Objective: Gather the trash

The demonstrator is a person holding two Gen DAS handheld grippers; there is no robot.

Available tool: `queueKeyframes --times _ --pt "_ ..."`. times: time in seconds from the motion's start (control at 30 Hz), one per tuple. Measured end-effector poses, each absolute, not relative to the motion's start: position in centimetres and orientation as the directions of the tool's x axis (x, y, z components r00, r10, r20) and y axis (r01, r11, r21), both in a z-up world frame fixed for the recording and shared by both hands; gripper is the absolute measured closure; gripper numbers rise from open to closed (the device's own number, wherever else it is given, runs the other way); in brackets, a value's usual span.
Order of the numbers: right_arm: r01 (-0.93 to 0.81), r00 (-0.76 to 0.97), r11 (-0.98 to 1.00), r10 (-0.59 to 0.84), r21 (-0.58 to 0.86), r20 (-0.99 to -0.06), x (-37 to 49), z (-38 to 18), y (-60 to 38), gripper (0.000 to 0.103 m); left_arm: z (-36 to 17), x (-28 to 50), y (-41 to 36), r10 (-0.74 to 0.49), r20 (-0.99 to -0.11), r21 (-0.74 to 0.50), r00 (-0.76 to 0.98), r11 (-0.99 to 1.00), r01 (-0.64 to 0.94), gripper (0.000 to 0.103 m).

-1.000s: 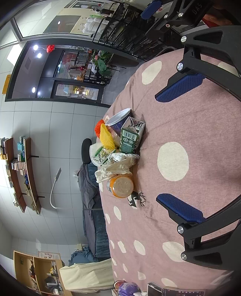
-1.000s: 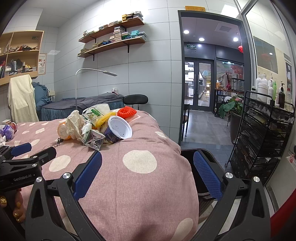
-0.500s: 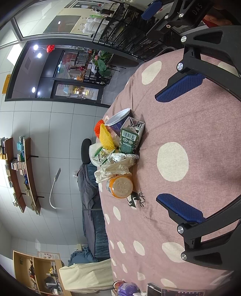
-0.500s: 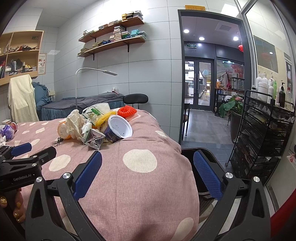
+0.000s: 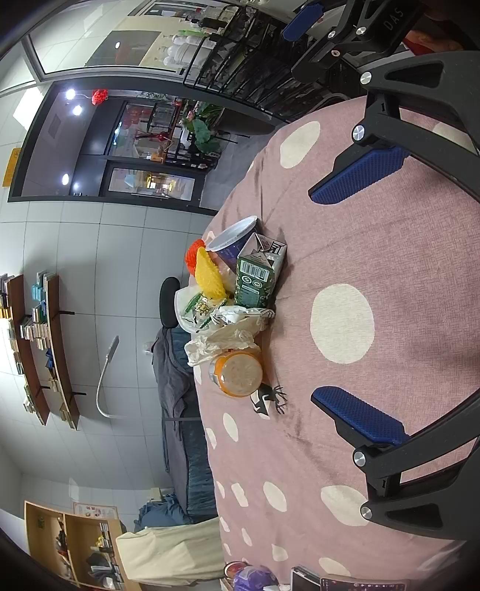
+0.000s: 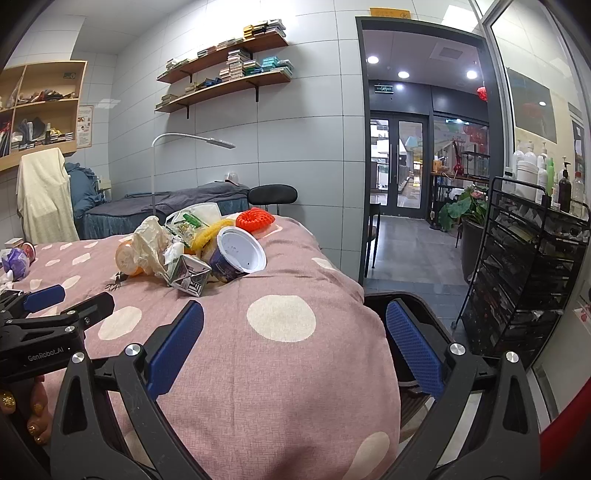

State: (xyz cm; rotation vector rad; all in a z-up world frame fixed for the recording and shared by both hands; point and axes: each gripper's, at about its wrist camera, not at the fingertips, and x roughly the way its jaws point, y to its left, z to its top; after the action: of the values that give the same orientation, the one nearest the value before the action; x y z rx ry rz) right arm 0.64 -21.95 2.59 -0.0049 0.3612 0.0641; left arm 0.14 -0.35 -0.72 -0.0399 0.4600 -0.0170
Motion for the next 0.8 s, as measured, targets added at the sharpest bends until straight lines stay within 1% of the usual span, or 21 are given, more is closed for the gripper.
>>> queueKeyframes --times 0.5,0.63,0.8 --pt "-0.071 0.924 0.997 0.069 0.011 -0.376 1.2 2.2 -21.9 0.005 -1.3 0.2 -0.4 -0.029 -0.458 -0.043 0.888 0.999 0.01 0.006" --pt "-0.094 0.897 0.996 0.082 -0.006 -0.435 2.6 2.0 -21.7 0.005 -1.7 0.6 0.0 -0.02 -0.478 -0.04 0.878 0.999 0.001 0.006" --pt "-0.193 0.839 0.98 0.184 0.036 -0.512 5.1 1.9 -21.0 0.005 -1.9 1.4 1.2 -0.004 -0.508 -0.037 0.861 0.999 -0.017 0.006"
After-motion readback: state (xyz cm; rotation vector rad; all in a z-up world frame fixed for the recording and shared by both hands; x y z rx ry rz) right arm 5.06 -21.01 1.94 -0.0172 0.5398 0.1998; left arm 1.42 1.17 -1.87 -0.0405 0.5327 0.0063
